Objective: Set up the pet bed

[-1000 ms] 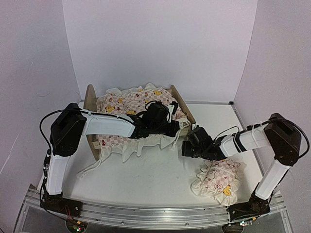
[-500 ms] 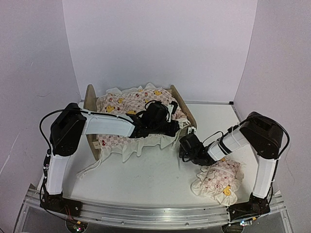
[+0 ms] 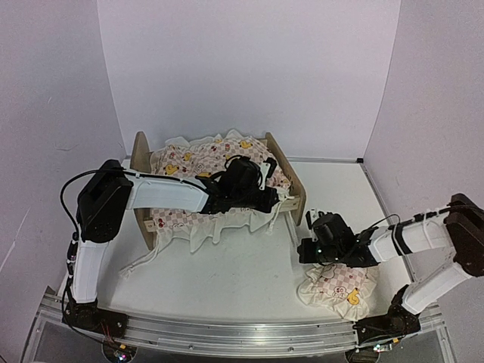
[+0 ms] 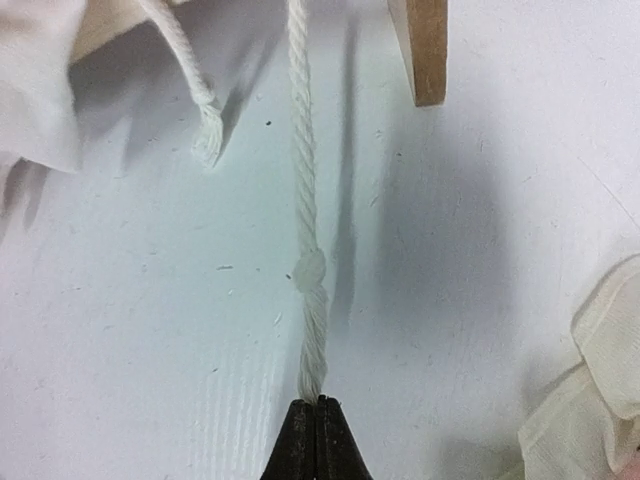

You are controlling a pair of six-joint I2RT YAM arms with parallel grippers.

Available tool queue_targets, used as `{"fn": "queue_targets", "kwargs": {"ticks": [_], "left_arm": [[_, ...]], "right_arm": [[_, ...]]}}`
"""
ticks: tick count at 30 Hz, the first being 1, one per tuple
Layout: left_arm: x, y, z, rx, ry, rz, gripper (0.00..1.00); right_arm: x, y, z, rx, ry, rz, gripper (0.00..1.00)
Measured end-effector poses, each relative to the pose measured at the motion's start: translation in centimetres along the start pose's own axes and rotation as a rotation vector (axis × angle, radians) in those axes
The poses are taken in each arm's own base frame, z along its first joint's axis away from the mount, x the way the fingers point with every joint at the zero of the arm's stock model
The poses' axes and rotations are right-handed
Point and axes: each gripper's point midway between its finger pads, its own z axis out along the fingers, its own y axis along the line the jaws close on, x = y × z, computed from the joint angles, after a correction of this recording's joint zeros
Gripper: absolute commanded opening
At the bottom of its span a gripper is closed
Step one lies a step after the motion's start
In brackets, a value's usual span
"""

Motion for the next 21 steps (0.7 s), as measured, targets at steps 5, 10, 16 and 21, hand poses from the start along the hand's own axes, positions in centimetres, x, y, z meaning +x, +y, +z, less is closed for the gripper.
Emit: {"fn": "queue_targets", "kwargs": {"ticks": [5,10,16,21], "left_arm": [[0.1,0.0,-0.1,0.004,0.01,0.017,0.26],[0.3,-0.2,-1.8,-0.001,0.026,0.036,0.72],[2.5,-0.5,-8.3,-0.049,0.032,0.055,0.81],[6.1,-6.0,-10.5,0.104,-0.032,0.095,0.46]], "right_arm": [[-1.5,1.3,-2.0,-0.062,-0.037,-0.002,0.0],[-2.8,2.1,-2.1,-0.059,-0.047,-0.029,0.0],[-4.1,3.1,-2.2,-0.076,-0.062,-0.031,0.0],[-4.5,3.5,-3.2,-0.099,-0.073,-0.027,0.0]]}}
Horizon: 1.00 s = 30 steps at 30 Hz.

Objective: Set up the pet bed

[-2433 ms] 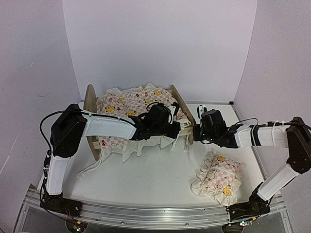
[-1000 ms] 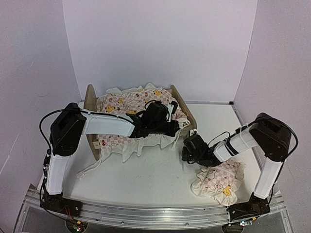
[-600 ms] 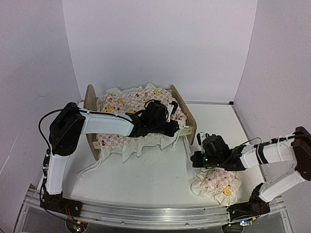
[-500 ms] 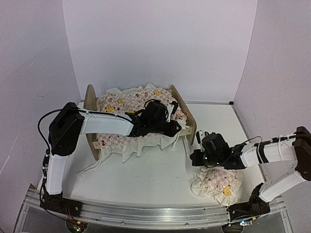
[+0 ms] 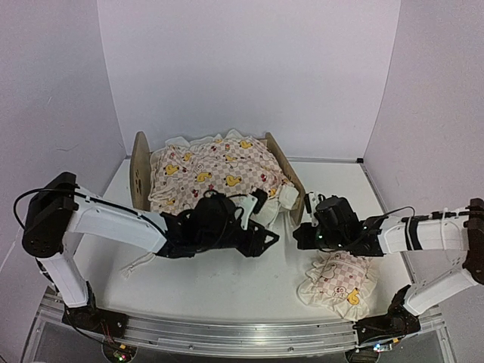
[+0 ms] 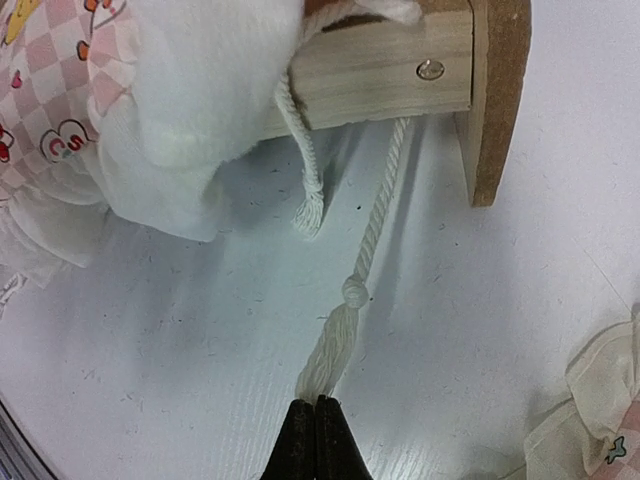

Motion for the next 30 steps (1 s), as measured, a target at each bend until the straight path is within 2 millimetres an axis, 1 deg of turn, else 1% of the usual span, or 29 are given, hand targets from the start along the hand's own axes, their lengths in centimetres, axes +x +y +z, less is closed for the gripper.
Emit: {"fn": "queue_targets", "kwargs": {"ticks": [1,2,4,6,9,12,14,15,17,20,24,27,30], "left_arm": [[1.6,-1.4,0.4,0.048,0.003,0.019,0.39],[2.8,-2.0,1.0,0.072,0.013,0.026,0.35],[4.8,-2.0,2.8,0.086,0.025,0.034,0.28],[6.7,-0.4,5.5,0.048,0.033,0.056,0.25],[8.4,2.6,8.9,-0.056,0.014,0.08,0.25],[9.2,5.4,10.9,-0.17,-0.014,0.101,0.29],[9.3,7.0,11.5,-0.245,-0.038,0.109,0.33],[8.9,7.4,11.7,-0.274,-0.06,0.111,0.35],[7.8,8.1,12.0,-0.326,-0.103,0.106,0.38],[6.2,8.7,12.6,-0.37,-0.165,0.095,0.41],[5.3,9.3,13.7,-0.405,-0.207,0.085,0.47],[5.2,10.0,14.0,-0.434,-0.22,0.069,0.48],[5.2,11.0,14.1,-0.451,-0.228,0.04,0.41]], "right_arm": [[-0.3,0.1,-0.3,-0.006,-0.009,0.001,0.0],[-0.6,0.3,-0.6,-0.012,-0.019,0.002,0.0],[-0.9,0.5,-1.0,-0.023,-0.033,0.003,0.0],[-1.2,0.6,-1.3,-0.03,-0.043,0.005,0.0],[-1.1,0.6,-1.5,-0.032,-0.046,0.004,0.0],[-1.0,0.5,-1.7,-0.033,-0.047,0.001,0.0],[-1.0,0.4,-1.8,-0.035,-0.05,-0.001,0.0],[-1.1,0.4,-1.9,-0.037,-0.053,-0.001,0.0],[-1.2,0.6,-2.1,-0.044,-0.057,0.0,0.0],[-1.3,0.7,-2.2,-0.053,-0.062,0.001,0.0],[-0.8,0.5,-2.2,-0.055,-0.053,0.002,0.0],[-0.6,0.5,-2.2,-0.063,-0.045,0.001,0.0],[-0.6,0.7,-2.2,-0.07,-0.042,0.002,0.0]]}}
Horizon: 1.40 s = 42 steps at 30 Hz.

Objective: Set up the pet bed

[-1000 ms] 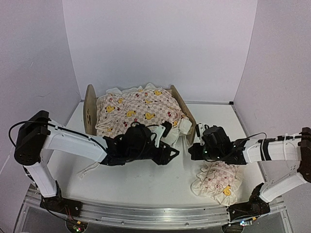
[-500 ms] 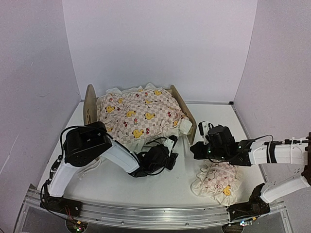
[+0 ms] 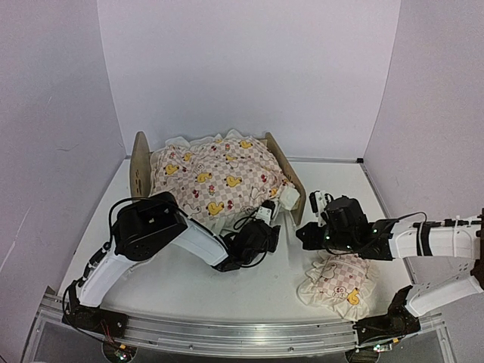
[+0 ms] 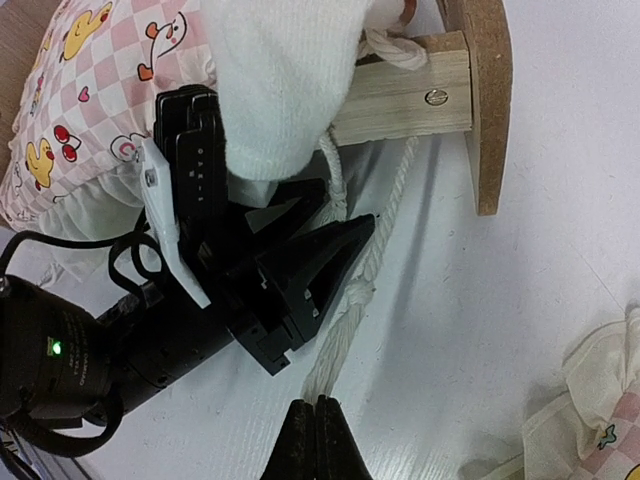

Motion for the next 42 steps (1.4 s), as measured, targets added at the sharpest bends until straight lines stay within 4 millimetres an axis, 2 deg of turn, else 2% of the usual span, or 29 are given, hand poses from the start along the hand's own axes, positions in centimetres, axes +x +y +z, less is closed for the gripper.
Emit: {"fn": "queue_targets", "kwargs": {"ticks": [4,8,15,16,17,19,22,23,24,25,27,28,31,34,37,42], "left_arm": [[-0.7,0.7,0.8,0.005,-0.005,-0.032,0.27],[-0.9,0.3,1.4,0.057,0.003,-0.047,0.09],[0.1,-2.3,0.9,0.249,0.069,-0.087,0.05],[0.5,-2.6,0.7,0.273,0.085,-0.092,0.06],[1.0,-3.3,0.2,0.311,0.103,-0.093,0.11],[1.3,-4.2,-0.8,0.372,0.13,-0.12,0.29],[1.7,-5.2,-2.7,0.441,0.175,-0.151,0.48],[1.9,-5.3,-3.5,0.456,0.194,-0.157,0.6],[2.0,-5.3,-4.5,0.47,0.212,-0.164,0.79],[1.9,-5.2,-5.4,0.483,0.227,-0.17,0.82],[1.5,-5.0,-7.3,0.505,0.251,-0.188,0.85],[2.0,-4.8,-8.2,0.515,0.273,-0.19,0.85],[-0.7,-5.3,-10.6,0.59,0.271,-0.233,0.74],[-2.8,-6.7,-12.0,0.703,0.286,-0.315,0.74],[-3.9,-7.0,-12.4,0.756,0.341,-0.458,0.73],[-4.4,-5.5,-11.2,0.703,0.444,-0.766,0.73]], "right_arm": [[0.0,0.1,0.0,-0.004,0.002,0.0,0.0],[0.0,0.1,0.0,-0.006,0.003,0.0,0.0],[0.0,0.5,-0.2,-0.029,0.006,0.006,0.0],[-0.1,0.6,-0.3,-0.033,0.002,0.006,0.0],[-0.2,0.7,-0.4,-0.036,-0.001,0.007,0.0],[-0.3,0.9,-0.4,-0.044,-0.003,0.008,0.0],[-0.2,1.0,-0.4,-0.055,0.001,0.008,0.0],[-0.2,1.1,-0.4,-0.06,0.002,0.008,0.0],[-0.2,1.2,-0.4,-0.064,0.002,0.007,0.0],[-0.3,1.3,-0.4,-0.071,0.001,0.006,0.0],[-0.1,1.4,-0.5,-0.085,0.0,-0.001,0.0],[0.0,1.4,-0.5,-0.089,0.002,-0.007,0.0],[0.4,1.7,-0.5,-0.116,0.009,-0.034,0.0],[0.8,2.5,-0.6,-0.174,0.01,-0.085,0.0],[1.5,2.6,-0.6,-0.199,0.019,-0.152,0.0],[2.0,2.8,0.1,-0.217,0.027,-0.234,0.0]]}}
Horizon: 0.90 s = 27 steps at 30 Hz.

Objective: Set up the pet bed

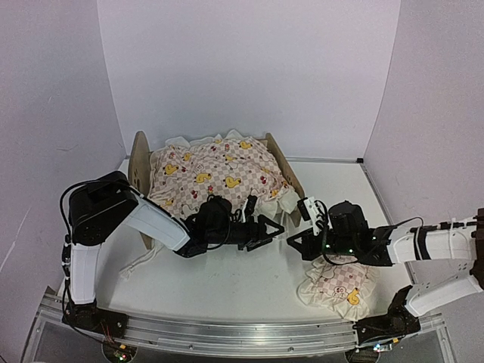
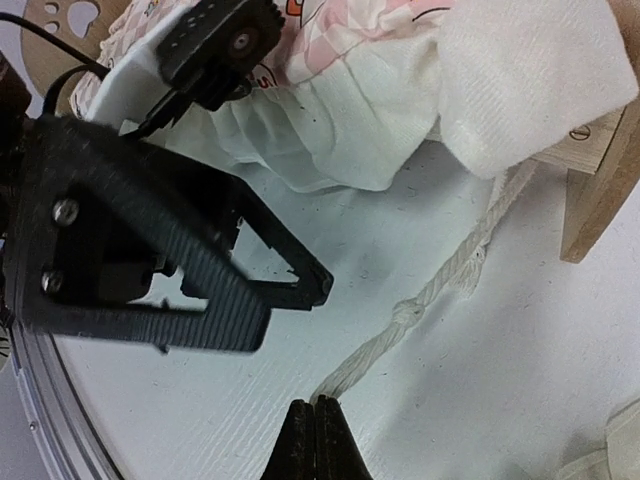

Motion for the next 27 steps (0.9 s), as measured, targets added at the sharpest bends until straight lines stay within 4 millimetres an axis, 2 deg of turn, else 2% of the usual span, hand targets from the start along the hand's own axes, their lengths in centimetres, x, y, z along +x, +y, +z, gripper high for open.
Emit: {"fn": "queue_targets", "kwargs": {"ticks": [3,7,9,14,20,27], "left_arm": [[-0.5,0.9,0.1,0.005,-0.015,-0.128,0.7],[-1.3,-0.6,1.4,0.058,-0.025,-0.23,0.59],[-1.4,-1.0,1.9,0.074,-0.025,-0.255,0.55],[-1.6,-1.5,2.4,0.104,-0.034,-0.287,0.54],[-1.7,-1.8,2.6,0.122,-0.039,-0.299,0.45],[-1.6,-1.8,2.7,0.133,-0.04,-0.294,0.19]], "right_arm": [[0.3,0.1,0.3,-0.011,0.011,-0.017,0.0],[0.1,0.5,0.5,-0.034,-0.001,-0.027,0.0],[-0.3,0.7,0.5,-0.045,-0.015,-0.029,0.0],[-1.0,1.1,0.5,-0.061,-0.043,-0.029,0.0],[-1.4,1.4,0.8,-0.076,-0.062,-0.028,0.0],[-1.9,1.6,0.9,-0.082,-0.088,-0.028,0.0]]}}
